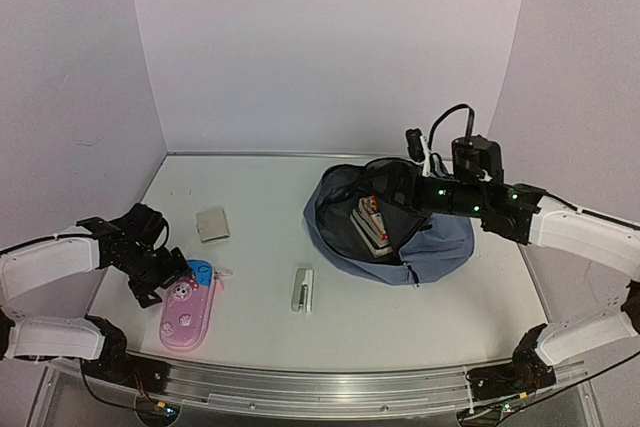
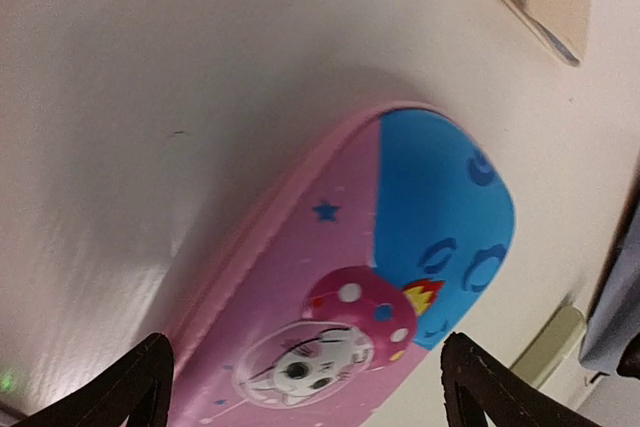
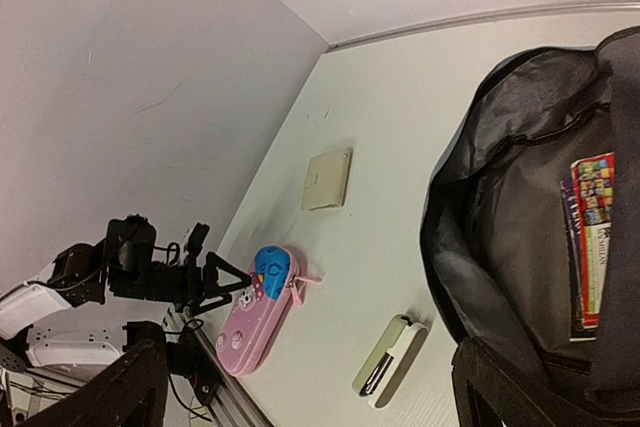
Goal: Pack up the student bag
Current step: Pick up the stationery from the center of the board.
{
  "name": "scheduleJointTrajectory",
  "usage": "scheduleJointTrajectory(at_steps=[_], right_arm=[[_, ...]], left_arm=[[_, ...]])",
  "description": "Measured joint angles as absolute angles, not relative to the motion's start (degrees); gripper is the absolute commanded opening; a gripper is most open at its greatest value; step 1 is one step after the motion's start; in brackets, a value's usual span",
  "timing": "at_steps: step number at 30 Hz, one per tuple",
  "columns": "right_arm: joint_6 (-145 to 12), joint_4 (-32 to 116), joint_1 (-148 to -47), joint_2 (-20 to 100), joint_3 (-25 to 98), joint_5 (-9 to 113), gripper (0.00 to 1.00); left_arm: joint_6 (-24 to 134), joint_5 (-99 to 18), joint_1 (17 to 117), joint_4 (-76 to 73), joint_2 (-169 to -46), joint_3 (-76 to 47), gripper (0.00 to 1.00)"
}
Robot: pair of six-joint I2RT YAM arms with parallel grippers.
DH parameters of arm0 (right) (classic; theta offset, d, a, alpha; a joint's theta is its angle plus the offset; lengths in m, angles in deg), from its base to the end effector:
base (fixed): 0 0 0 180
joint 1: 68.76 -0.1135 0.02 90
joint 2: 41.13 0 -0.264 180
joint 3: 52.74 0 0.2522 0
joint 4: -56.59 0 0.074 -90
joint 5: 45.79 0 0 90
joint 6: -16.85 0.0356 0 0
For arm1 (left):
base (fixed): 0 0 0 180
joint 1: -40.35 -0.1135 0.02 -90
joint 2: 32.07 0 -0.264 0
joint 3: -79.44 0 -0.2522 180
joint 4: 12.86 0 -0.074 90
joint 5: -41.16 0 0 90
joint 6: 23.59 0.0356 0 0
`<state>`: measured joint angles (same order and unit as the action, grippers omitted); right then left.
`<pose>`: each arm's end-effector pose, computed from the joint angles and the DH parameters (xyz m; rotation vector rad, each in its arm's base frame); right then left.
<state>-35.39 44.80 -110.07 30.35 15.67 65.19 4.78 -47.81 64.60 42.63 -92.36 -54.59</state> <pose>0.2106 0.2021 0.3228 -0.3465 1.9893 1.2644 0.1560 -0.0710 0.1776 -0.9163 2.7230 -0.3674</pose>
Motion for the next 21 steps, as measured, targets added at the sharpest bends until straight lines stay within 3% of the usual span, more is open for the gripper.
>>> scheduleJointTrajectory(at_steps=[11,15,21], right_arm=[[-31.7,53.2,-121.5,45.2,16.4,64.7,0.86],[-28.8,55.8,-125.3,52.9,19.0,63.8,0.78],[-23.8,59.3,-129.2,62.1,21.3,63.7,0.76]], left_arm=[[6.0,-37.0,70.4,24.2,-100.6,-57.7,0.9],[5.2,-37.1,74.7,23.3,-102.0,-55.9,0.92],[4.8,-39.9,74.9,24.9,-101.8,-54.5,0.95]])
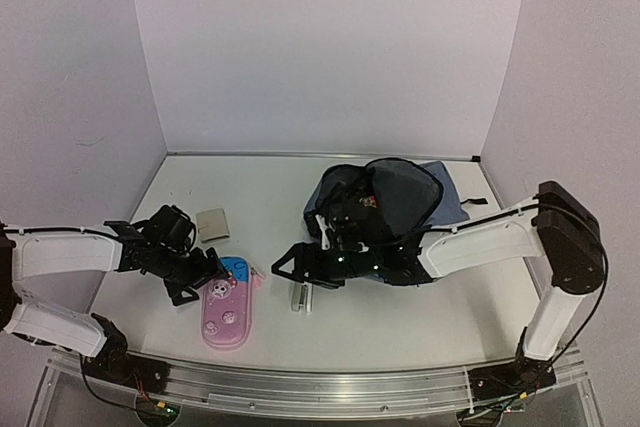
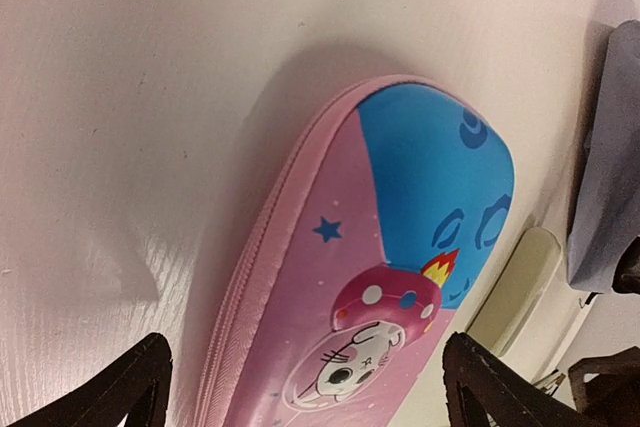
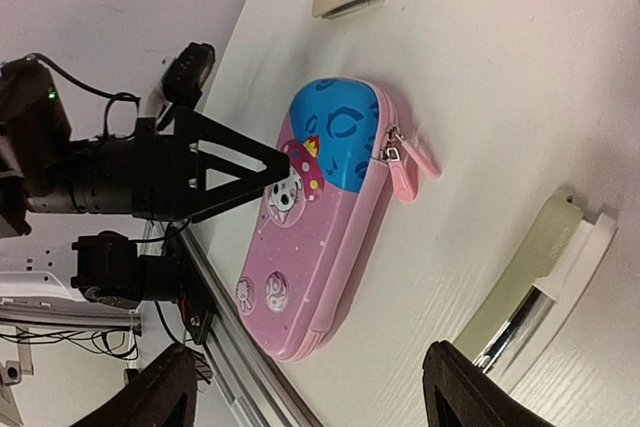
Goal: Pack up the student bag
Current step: Pick up the stationery from the center of the board.
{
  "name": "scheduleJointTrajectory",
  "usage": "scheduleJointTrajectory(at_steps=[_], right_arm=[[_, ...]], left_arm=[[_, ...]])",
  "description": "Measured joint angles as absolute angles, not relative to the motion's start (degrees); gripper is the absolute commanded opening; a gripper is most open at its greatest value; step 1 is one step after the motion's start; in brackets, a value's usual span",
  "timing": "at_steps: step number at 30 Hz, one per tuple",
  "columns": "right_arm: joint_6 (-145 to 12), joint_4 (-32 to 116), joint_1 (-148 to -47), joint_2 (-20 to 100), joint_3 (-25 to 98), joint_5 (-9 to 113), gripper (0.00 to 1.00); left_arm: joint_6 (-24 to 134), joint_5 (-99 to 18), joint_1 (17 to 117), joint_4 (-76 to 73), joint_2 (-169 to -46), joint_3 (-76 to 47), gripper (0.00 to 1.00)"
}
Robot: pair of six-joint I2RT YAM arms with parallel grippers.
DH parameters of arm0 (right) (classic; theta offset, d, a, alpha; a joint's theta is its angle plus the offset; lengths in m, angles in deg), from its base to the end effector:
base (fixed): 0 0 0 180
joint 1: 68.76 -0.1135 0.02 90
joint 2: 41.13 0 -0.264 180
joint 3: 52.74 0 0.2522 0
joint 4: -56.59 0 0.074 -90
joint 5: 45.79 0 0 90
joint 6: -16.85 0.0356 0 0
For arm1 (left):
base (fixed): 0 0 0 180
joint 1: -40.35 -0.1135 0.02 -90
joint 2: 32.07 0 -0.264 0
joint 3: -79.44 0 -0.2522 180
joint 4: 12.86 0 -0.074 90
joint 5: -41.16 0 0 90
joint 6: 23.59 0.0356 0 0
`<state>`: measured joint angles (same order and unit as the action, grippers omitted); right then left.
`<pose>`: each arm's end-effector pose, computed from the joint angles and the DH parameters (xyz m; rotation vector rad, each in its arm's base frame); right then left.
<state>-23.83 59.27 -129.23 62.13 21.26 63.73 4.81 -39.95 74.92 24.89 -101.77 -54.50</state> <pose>0.1852 0.3511 0.1991 -0.4808 2.3336 1.4319 0.1712 -0.1247 0.1641 -0.6093 2.7759 -0.6867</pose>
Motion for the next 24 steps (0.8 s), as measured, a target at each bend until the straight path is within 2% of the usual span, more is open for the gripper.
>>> scheduleJointTrajectory(at_steps=[4,12,24], right_arm=[[-21.5,60.8,-131.0,67.2,23.2,64.4,0.73],[-18.9,63.2,-133.0,76.8,30.4,65.8,0.65],[-16.7,64.7,-133.5,86.2,37.2,66.4,0.64]], left_arm=[[4.5,-40.1,74.9,25.3,-100.2,-55.4,0.94],[4.0,-37.3,74.3,23.6,-99.5,-57.7,0.8],[3.9,-33.7,73.1,20.5,-101.9,-59.0,0.73]])
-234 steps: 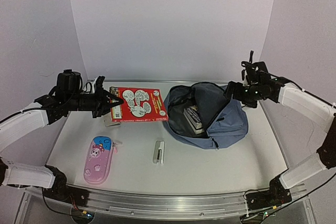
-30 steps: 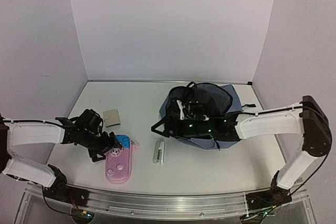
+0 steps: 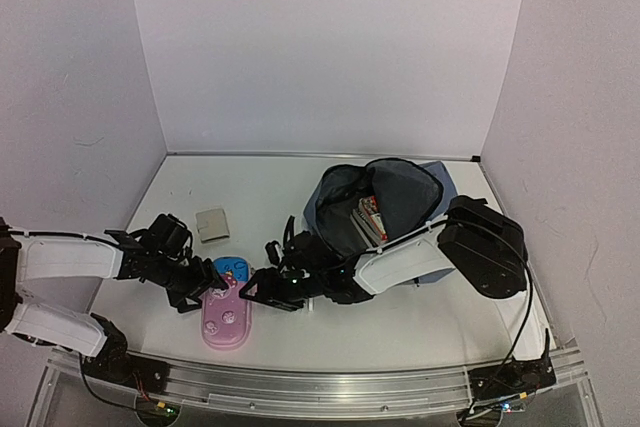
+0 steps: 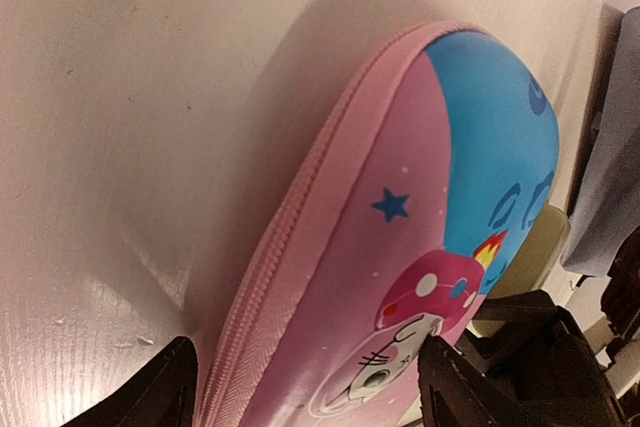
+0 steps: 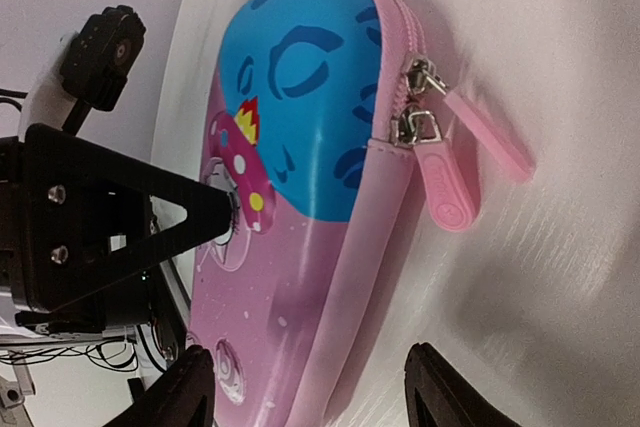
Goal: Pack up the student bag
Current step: Pick up the stationery from the center of the board.
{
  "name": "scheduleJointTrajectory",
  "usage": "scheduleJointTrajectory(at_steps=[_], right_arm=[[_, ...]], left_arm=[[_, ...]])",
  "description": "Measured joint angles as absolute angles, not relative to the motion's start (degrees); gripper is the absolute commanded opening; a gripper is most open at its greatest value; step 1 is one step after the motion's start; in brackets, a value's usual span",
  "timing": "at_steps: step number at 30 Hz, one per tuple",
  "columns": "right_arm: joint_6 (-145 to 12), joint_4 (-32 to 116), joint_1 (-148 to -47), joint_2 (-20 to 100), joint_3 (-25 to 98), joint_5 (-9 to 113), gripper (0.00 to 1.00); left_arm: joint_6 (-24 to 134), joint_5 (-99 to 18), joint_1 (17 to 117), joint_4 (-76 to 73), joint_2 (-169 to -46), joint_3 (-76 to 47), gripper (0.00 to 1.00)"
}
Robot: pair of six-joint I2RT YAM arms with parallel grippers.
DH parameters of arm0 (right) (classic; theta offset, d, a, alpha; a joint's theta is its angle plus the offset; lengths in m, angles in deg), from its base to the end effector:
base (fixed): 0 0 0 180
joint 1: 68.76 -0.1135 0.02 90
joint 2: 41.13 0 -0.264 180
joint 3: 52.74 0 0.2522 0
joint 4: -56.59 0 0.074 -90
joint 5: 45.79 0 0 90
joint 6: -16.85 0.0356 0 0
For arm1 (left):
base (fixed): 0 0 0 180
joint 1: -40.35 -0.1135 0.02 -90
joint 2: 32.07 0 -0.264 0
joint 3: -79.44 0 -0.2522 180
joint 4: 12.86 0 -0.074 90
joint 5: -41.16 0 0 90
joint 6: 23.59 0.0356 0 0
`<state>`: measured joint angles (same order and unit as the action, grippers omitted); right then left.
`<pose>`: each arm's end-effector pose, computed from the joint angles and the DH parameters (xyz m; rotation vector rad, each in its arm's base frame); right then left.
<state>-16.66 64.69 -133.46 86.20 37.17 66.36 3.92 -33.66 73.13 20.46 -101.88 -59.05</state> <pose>0.1903 0.4340 0.1178 -0.4656 2.4782 1.5181 0.1652 -0.1174 0.1464 -0.6475 2.8213 -0.8003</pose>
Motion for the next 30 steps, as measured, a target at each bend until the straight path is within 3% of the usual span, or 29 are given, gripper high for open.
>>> scheduleJointTrajectory(at_steps=[11,20,23,27,30], right_arm=[[-16.0,65.9,-133.8,90.9,42.4,67.8,0.6],[-14.8,64.8,-132.4,92.1,43.5,66.7,0.12],[-15.1,65.2,-132.3,92.0,43.5,66.2,0.01],[-16.7,66.2,-132.7,90.6,42.2,65.5,0.0],[-18.6,65.6,-133.2,87.8,40.4,64.2,0.0]], left_arm=[[3.3,-30.7,72.7,16.1,-104.5,-59.2,0.6],[2.8,-30.4,72.0,13.9,-105.9,-59.2,0.59],[2.6,-30.5,72.0,14.0,-105.8,-59.2,0.68],[2.2,-30.8,72.3,14.9,-104.5,-59.2,0.86],[2.8,-31.3,72.6,17.2,-101.2,-59.0,0.92]])
